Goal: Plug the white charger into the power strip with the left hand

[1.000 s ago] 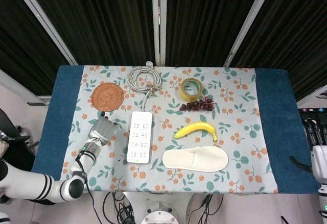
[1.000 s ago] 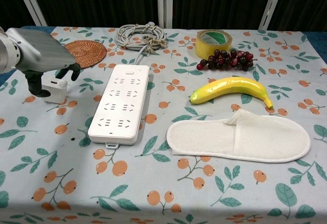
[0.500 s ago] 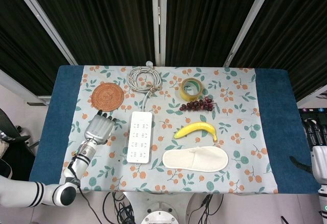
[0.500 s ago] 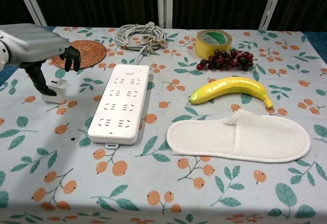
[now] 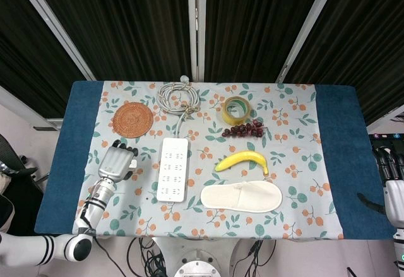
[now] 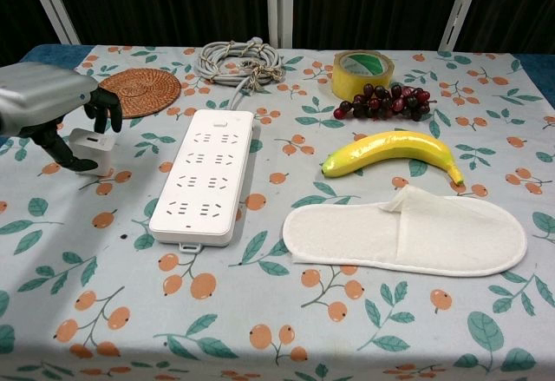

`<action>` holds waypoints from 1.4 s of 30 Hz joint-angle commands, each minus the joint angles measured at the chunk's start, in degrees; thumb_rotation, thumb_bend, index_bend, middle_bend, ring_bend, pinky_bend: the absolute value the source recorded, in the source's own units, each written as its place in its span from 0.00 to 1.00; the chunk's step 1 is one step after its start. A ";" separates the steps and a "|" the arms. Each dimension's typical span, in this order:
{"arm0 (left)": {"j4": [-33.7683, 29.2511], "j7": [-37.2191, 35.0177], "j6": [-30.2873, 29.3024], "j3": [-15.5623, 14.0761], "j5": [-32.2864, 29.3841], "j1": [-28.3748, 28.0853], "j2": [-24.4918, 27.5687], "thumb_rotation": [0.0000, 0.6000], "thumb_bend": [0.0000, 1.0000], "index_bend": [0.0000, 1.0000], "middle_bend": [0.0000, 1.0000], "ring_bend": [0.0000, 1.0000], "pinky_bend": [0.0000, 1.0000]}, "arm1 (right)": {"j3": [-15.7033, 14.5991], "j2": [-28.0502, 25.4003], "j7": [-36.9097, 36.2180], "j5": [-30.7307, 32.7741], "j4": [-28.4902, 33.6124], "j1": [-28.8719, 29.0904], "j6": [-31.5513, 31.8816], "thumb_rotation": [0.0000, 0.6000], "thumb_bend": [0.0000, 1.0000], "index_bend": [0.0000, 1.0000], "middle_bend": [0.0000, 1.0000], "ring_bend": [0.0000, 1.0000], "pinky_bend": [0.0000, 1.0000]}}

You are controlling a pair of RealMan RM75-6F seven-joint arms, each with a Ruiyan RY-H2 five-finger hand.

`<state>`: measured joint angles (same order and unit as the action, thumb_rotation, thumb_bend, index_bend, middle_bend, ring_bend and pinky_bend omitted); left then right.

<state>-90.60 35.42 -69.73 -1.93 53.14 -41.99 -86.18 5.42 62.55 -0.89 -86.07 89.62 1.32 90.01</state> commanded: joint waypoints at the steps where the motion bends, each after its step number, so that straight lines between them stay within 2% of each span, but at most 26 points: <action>1: -0.15 0.15 0.37 0.55 -0.27 0.44 0.11 1.00 0.22 0.40 0.45 0.32 0.21 | 0.00 0.02 0.08 0.00 0.06 0.04 -0.05 1.00 0.02 0.00 0.08 0.00 0.00; 12: 0.14 0.28 1.27 2.47 0.58 2.16 -0.06 1.00 0.24 0.42 0.48 0.36 0.22 | 0.01 -0.01 0.40 0.03 0.39 0.28 -0.47 1.00 0.02 0.00 0.08 0.00 0.00; 23: 0.65 3.58 1.54 3.69 -0.36 3.12 -0.31 1.00 0.25 0.44 0.50 0.38 0.24 | 0.04 0.06 0.27 0.17 0.33 0.41 -0.72 1.00 0.02 0.00 0.09 0.00 0.00; 28: 0.98 3.44 2.21 4.05 0.51 3.29 -0.22 1.00 0.32 0.52 0.57 0.42 0.26 | 0.06 0.10 0.12 0.19 0.25 0.38 -0.64 1.00 0.02 0.00 0.09 0.00 0.00; 34: 2.03 -2.85 4.34 4.95 6.14 3.14 1.68 1.00 0.40 0.61 0.66 0.50 0.33 | 0.03 0.10 0.13 0.17 0.26 0.23 -0.39 1.00 0.02 0.00 0.09 0.00 0.00; 37: 1.56 -10.52 7.55 6.26 10.18 2.31 4.00 1.00 0.41 0.62 0.67 0.51 0.38 | 0.06 0.06 0.30 0.08 0.40 0.18 -0.17 1.00 0.02 0.00 0.09 0.00 0.00; 39: 1.46 -17.43 9.55 7.53 13.68 1.55 5.31 1.00 0.43 0.63 0.69 0.52 0.45 | 0.09 0.05 0.53 -0.04 0.59 0.18 -0.02 1.00 0.02 0.00 0.09 0.00 0.00; 42: 2.19 -26.59 10.33 9.46 18.46 0.68 5.46 1.00 0.46 0.64 0.71 0.55 0.51 | 0.11 0.07 0.97 -0.20 0.91 0.20 0.12 1.00 0.02 0.00 0.09 0.00 0.00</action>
<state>-88.92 19.48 -62.11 4.84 65.04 -39.92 -82.40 5.53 62.62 0.05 -86.24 90.50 1.51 90.10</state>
